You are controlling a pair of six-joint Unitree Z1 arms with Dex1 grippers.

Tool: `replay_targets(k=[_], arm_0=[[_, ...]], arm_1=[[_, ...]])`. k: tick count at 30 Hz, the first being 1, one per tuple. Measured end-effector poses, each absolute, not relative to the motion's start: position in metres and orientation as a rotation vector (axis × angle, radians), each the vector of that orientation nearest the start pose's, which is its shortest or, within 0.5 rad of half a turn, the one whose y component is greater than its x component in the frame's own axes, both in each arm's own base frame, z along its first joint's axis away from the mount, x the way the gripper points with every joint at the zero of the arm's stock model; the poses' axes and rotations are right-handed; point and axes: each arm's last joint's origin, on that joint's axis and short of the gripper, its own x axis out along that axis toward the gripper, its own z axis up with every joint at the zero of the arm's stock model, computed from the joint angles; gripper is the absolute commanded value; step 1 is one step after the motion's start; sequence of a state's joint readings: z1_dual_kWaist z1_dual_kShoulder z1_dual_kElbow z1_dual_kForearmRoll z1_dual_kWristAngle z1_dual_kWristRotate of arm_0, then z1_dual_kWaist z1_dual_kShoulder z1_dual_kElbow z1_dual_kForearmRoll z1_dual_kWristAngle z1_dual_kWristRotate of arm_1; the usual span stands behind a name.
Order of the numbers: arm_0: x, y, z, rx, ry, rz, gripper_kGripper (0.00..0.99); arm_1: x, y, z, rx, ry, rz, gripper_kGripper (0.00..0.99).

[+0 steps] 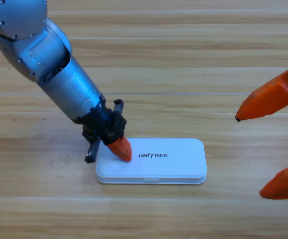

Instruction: Clean up eraser and pencils

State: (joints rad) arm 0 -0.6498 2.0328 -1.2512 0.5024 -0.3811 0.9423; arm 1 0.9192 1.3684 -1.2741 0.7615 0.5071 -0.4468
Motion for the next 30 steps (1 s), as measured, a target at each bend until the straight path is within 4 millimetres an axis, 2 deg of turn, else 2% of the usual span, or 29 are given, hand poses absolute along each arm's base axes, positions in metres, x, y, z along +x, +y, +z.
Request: replay_targets(k=[10, 11, 12, 13, 14, 16, 19, 23, 26, 30], arm_0=[[0.287, -0.248, 0.2, 0.921, 0.823, -1.457, 0.0], [0.283, -0.246, 0.204, 0.926, 0.839, -1.458, 0.25], [0.281, -0.244, 0.209, 0.929, 0.852, -1.46, 0.581], [0.278, -0.243, 0.218, 0.93, 0.855, -1.461, 0.844], [0.276, -0.241, 0.231, 0.93, 0.846, -1.458, 0.966], [0.272, -0.238, 0.259, 0.931, 0.82, -1.439, 0.99], [0.258, -0.227, 0.317, 0.886, 0.75, -1.347, 0.99], [0.212, -0.203, 0.381, 0.815, 0.626, -1.268, 0.99], [0.173, -0.186, 0.415, 0.762, 0.539, -1.254, 0.99], [0.135, -0.171, 0.437, 0.667, 0.503, -1.271, 0.99]], arm_1=[[0.118, 0.194, 0.397, -0.532, 0.602, 1.521, 0.93], [0.118, 0.194, 0.397, -0.532, 0.602, 1.521, 0.93], [0.118, 0.194, 0.397, -0.532, 0.602, 1.521, 0.93], [0.118, 0.194, 0.397, -0.532, 0.602, 1.521, 0.93], [0.118, 0.194, 0.397, -0.532, 0.602, 1.521, 0.93], [0.118, 0.194, 0.397, -0.532, 0.602, 1.521, 0.93], [0.118, 0.194, 0.397, -0.532, 0.602, 1.521, 0.933], [0.118, 0.194, 0.397, -0.531, 0.602, 1.521, 0.934], [0.118, 0.194, 0.397, -0.529, 0.604, 1.52, 0.934], [0.118, 0.194, 0.397, -0.529, 0.604, 1.52, 0.934]])
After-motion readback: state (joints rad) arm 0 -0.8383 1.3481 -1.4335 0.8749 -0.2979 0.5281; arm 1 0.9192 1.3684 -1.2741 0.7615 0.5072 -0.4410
